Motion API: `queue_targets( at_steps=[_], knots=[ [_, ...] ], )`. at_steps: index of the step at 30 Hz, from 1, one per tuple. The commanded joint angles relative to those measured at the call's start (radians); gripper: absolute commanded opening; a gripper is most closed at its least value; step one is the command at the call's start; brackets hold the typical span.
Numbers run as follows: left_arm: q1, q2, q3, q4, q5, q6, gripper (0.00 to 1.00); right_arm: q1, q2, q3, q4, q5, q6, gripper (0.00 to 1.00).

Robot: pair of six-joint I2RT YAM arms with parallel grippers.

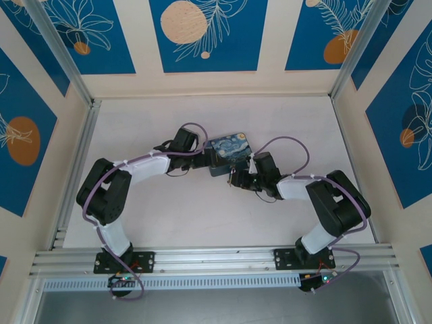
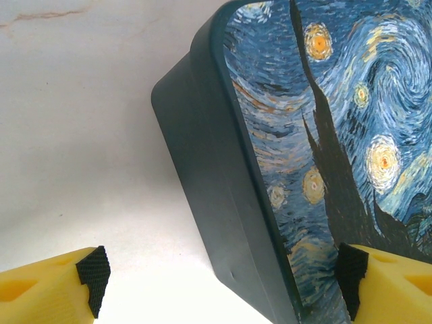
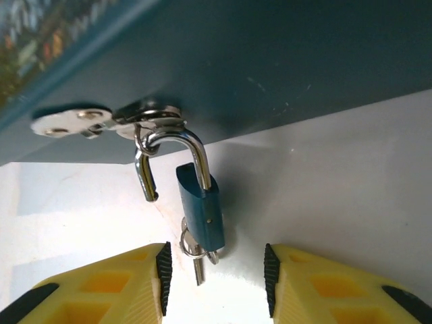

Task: Unlock a padlock with a key

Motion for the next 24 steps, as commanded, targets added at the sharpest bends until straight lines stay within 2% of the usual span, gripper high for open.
queue_targets(
  at_steps=[1, 9, 24],
  knots=[
    [-0.019, 0.025, -0.037, -0.144, -0.009, 0.017, 0.87, 0.014, 0.035, 0.019, 0.025, 0.034, 0.012, 0.41],
    [-0.02, 0.031, -0.031, -0.146, -0.007, 0.015, 0.87, 0.026, 0.093, 0.035, 0.075, 0.038, 0.038, 0.35],
    [-0.021, 0.04, -0.033, -0.143, -0.004, 0.006, 0.87, 0.038, 0.076, 0.012, 0.104, 0.076, 0.098, 0.09]
  ],
)
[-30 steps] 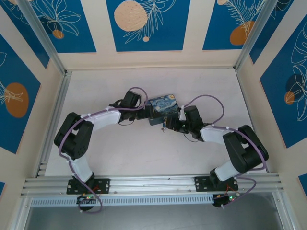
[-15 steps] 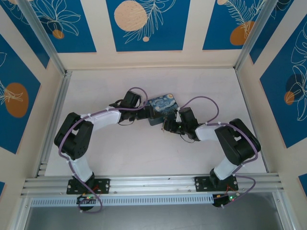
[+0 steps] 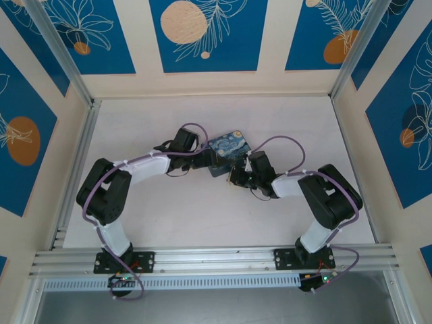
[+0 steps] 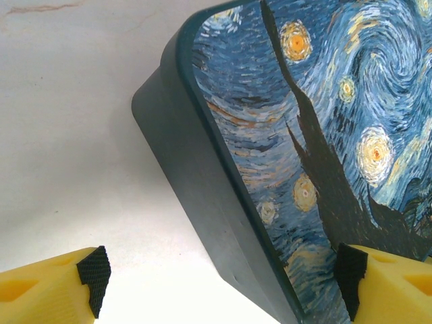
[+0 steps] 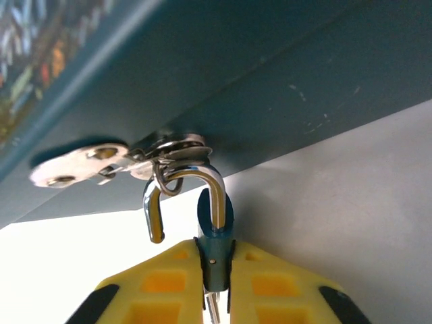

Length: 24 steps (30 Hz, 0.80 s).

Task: Unlock a padlock with a key

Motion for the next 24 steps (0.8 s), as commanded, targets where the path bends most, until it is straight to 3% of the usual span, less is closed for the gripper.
queue_targets(
  at_steps=[1, 5, 11, 15, 24],
  knots=[
    [-0.02, 0.039, -0.033, -0.14, -0.013, 0.009, 0.87, 0.003, -0.012, -0.02, 0.0, 0.03, 0.036, 0.08],
    [-0.02, 0.042, -0.035, -0.145, -0.015, 0.002, 0.84, -0.019, -0.034, -0.042, 0.014, 0.031, 0.091, 0.01],
    [-0.019, 0.059, -0.036, -0.136, 0.002, -0.016, 0.65, -0.062, -0.015, -0.089, 0.152, -0.025, 0.249, 0.0],
    [-0.02, 0.061, -0.043, -0.128, 0.009, -0.027, 0.58, -0.074, 0.028, -0.093, 0.25, -0.069, 0.333, 0.0],
    [-0.021, 0.058, -0.053, -0.127, 0.013, -0.033, 0.57, -0.077, 0.092, -0.07, 0.334, -0.079, 0.428, 0.0]
  ],
)
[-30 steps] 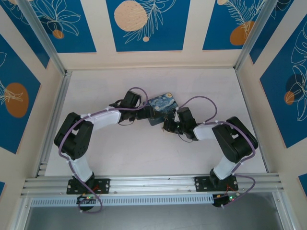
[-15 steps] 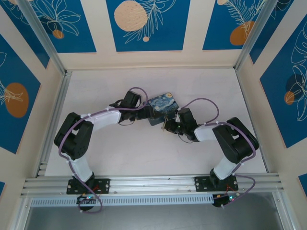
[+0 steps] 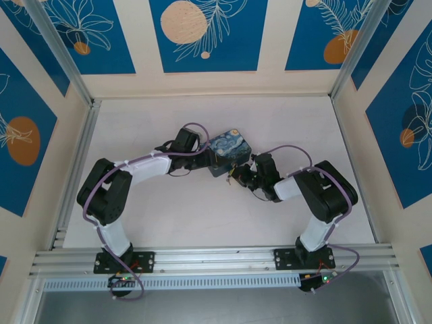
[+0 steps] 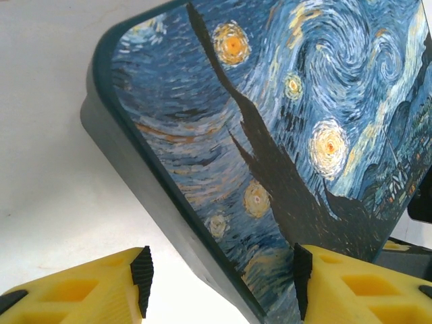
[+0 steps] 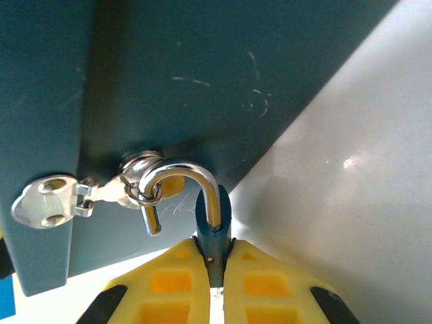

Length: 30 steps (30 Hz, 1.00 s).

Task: Unlock a padlock with a key

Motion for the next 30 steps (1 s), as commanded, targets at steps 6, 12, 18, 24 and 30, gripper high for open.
queue_targets(
  at_steps=[6, 12, 18, 24, 30],
  knots=[
    [-0.009, 0.058, -0.062, -0.159, -0.024, -0.005, 0.56, -0.03, 0.033, 0.024, 0.029, 0.028, 0.064, 0.0],
    [-0.01, 0.066, -0.053, -0.168, -0.022, 0.0, 0.56, -0.076, 0.042, 0.083, -0.014, -0.007, 0.04, 0.0],
    [-0.01, 0.079, -0.042, -0.18, -0.023, 0.002, 0.56, -0.145, 0.055, 0.177, -0.065, -0.074, -0.005, 0.0],
    [-0.01, 0.069, -0.039, -0.183, -0.03, -0.001, 0.58, -0.193, 0.032, 0.179, -0.103, -0.128, -0.03, 0.0],
    [-0.009, 0.033, -0.027, -0.202, -0.031, 0.006, 0.69, -0.2, -0.079, 0.069, -0.135, -0.128, -0.036, 0.0]
  ],
)
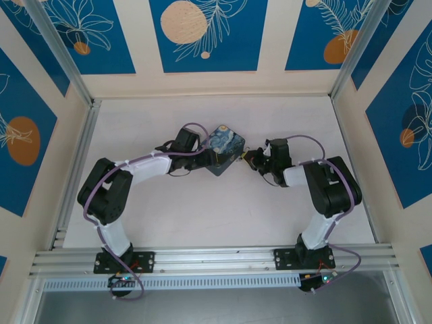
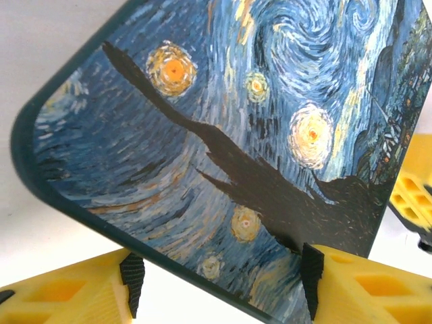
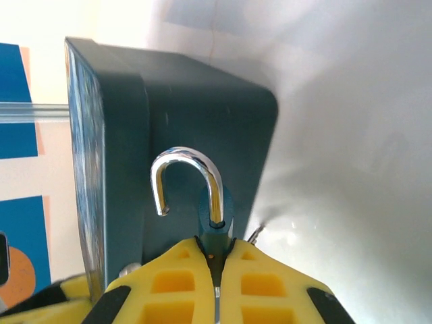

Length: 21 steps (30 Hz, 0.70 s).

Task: Unlock a padlock with a key

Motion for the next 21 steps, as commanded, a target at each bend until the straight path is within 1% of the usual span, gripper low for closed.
queue_targets(
  at_steps=[1, 5, 7, 12, 16, 18, 19, 21],
  knots=[
    [-0.01, 0.016, -0.027, -0.198, -0.024, 0.026, 0.72, -0.003, -0.098, -0.065, -0.053, -0.023, -0.029, 0.0],
    [-0.009, -0.04, -0.022, -0.214, -0.021, 0.028, 0.81, -0.004, -0.208, -0.14, -0.171, 0.006, -0.044, 0.0],
    [-0.01, -0.077, -0.023, -0.222, -0.022, 0.025, 0.85, -0.004, -0.266, -0.168, -0.274, 0.037, -0.056, 0.0],
    [-0.01, -0.174, -0.039, -0.25, -0.033, 0.014, 0.89, -0.008, -0.391, -0.231, -0.454, 0.095, -0.086, 0.0],
    [-0.009, -0.257, -0.05, -0.281, -0.05, 0.018, 0.91, -0.007, -0.536, -0.263, -0.623, 0.17, -0.096, 0.01],
    [-0.008, -0.297, -0.055, -0.296, -0.06, 0.021, 0.91, -0.009, -0.615, -0.276, -0.709, 0.214, -0.093, 0.11],
    [-0.007, -0.313, -0.058, -0.301, -0.061, 0.022, 0.92, -0.01, -0.645, -0.279, -0.75, 0.231, -0.089, 0.2],
    [-0.007, -0.346, -0.061, -0.312, -0.065, 0.022, 0.92, -0.011, -0.716, -0.278, -0.839, 0.271, -0.075, 0.43]
  ],
)
